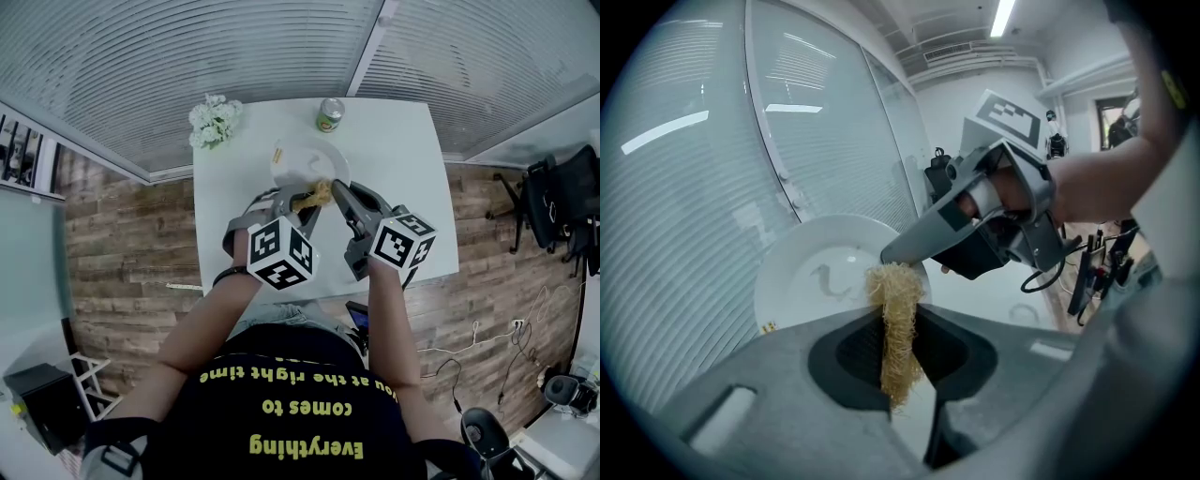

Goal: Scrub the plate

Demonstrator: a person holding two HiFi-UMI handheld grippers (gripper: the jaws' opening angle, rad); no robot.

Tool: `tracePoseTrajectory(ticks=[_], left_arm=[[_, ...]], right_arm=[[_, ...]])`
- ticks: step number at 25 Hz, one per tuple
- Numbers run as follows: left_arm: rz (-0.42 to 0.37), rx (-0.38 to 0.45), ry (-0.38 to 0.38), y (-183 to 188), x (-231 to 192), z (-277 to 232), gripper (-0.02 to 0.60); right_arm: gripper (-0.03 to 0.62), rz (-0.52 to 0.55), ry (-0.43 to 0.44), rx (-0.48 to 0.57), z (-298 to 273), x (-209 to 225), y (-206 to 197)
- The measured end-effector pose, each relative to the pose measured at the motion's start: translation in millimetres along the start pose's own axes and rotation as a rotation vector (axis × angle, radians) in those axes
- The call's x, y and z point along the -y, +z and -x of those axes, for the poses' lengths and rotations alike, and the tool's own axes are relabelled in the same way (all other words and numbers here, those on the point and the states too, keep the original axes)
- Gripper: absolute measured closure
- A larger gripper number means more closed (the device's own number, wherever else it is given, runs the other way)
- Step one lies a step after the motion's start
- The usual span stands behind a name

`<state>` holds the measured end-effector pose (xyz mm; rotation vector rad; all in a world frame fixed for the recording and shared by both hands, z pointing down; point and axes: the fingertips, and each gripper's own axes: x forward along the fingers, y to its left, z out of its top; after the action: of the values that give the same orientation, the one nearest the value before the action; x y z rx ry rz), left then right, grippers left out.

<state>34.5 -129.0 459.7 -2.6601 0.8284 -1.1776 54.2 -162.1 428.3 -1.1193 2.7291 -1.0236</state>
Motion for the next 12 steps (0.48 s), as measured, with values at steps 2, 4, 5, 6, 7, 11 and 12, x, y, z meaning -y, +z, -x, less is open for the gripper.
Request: tracePoseTrajectory(ticks=[2, 4, 5, 6, 7, 11, 12], left_arm=[[-0.002, 0.002, -0.005, 1.0, 2.1, -0.1, 0.518], [-0.003, 0.004, -0.009, 1.8, 3.9, -0.3, 0.518], [-0.004, 0.005, -0.011, 2.1, 4.7, -0.3, 0.518], [-0.004, 0.006, -0.013, 2.5, 5.6, 0.0, 0.518], [-0.005, 0.007, -0.015, 3.0, 6.5, 0.5, 0.518], [-0.012, 0.008, -0.019, 3.6, 9.1, 0.8, 0.518], [-0.012, 0.008, -0.019, 3.6, 8.9, 0.3, 0.518]], right_arm=[[0.580, 0.000, -0.001, 0.000, -0.1, 0.1, 0.2], [0.580, 0.001, -0.001, 0.001, 0.2, 0.3, 0.6], [0.580, 0.002, -0.001, 0.002, 0.4, 0.2, 0.8], [0.580, 0.002, -0.002, 0.003, 0.7, -0.1, 1.0], [0.580, 0.002, -0.002, 0.004, 1.0, -0.5, 1.2], [0.580, 0.003, -0.002, 0.005, 1.1, -0.7, 1.5], [0.580, 0.003, -0.002, 0.005, 0.9, -0.2, 1.7]])
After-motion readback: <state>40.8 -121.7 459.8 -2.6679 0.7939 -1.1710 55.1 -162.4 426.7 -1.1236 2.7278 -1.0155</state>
